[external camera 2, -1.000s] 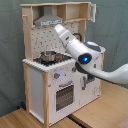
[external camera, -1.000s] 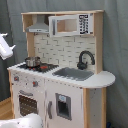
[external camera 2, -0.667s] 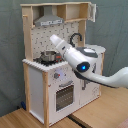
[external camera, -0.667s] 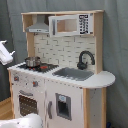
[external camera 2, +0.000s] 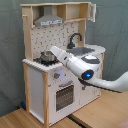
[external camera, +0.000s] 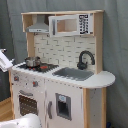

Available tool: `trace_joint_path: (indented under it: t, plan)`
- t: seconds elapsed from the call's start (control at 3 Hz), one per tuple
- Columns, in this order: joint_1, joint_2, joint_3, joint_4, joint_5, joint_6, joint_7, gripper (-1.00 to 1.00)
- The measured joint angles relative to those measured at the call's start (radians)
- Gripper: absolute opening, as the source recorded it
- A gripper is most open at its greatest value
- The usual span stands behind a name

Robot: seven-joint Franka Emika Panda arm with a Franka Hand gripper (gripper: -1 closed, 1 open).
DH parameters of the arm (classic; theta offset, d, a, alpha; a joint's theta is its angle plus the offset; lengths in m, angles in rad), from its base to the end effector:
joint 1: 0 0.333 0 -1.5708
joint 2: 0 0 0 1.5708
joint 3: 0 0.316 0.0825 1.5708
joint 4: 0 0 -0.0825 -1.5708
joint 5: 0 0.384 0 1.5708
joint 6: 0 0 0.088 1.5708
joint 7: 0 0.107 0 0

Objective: Play with the kitchen

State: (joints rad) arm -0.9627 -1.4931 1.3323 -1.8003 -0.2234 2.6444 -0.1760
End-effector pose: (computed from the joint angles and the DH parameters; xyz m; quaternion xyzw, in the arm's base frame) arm 0.3240 0.5804 0.4954 0.4397 0.4387 0.4629 0.6324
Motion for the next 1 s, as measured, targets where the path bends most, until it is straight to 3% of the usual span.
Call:
trace_joint_path:
  t: [0.67, 1.0]
  plan:
    - [0.139, 0.000, 0.019, -0.154, -0.009, 0.078, -0.015, 1.00]
    - [0.192, 0.000, 0.051, -0.234, -0.009, 0.119, -0.003, 1.00]
